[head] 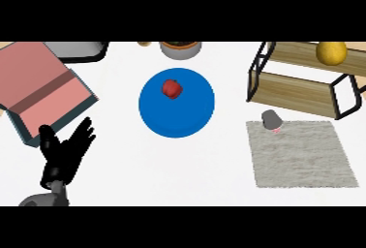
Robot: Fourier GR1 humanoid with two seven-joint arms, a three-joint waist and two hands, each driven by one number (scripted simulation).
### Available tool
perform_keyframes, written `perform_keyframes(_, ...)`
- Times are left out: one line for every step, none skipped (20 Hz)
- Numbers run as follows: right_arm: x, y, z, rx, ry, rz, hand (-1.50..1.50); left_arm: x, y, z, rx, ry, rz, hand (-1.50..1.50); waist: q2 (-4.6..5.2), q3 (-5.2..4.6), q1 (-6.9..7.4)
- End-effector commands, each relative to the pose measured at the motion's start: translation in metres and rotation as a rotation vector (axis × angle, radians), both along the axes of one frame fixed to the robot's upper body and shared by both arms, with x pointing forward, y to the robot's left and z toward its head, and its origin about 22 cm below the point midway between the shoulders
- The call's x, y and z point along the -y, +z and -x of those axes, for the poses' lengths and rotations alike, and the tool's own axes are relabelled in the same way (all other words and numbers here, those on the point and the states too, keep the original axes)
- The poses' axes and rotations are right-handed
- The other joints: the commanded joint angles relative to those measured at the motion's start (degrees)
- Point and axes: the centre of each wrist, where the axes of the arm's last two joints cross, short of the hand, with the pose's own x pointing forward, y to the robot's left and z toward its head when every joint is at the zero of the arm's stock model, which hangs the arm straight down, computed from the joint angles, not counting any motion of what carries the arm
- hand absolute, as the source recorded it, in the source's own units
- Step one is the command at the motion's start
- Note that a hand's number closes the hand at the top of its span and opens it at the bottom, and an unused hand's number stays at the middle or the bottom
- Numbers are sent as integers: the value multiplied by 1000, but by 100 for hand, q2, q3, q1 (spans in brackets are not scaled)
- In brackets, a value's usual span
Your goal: Pick the lemon from the placemat and place it in the tiered shelf
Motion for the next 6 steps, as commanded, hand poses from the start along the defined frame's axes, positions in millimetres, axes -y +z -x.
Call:
perform_keyframes(45, -4, 46, 5, 3, -20, -150, -5, 10, 0, -8, -10, 8, 0, -7, 6, -12)
perform_keyframes(53, -8, 53, 14, 3, -17, -150, -11, 7, 0, 5, 6, 0, 0, 1, 4, -8)
perform_keyframes(54, 6, 61, 19, 29, -42, -150, -7, 10, -1, 1, -1, -8, 0, -9, 2, -10)
perform_keyframes(50, -6, 55, 0, 40, -16, -150, 1, 5, 4, -11, -2, 22, 0, -20, -2, -21)
perform_keyframes(69, 1, 78, 18, 51, 1, -150, 1, 1, -1, -10, 3, 20, 0, 1, 3, -24)
perform_keyframes(67, -12, 73, 20, 46, -24, -150, -6, -6, 6, -14, 12, 3, 0, -6, -1, -16)
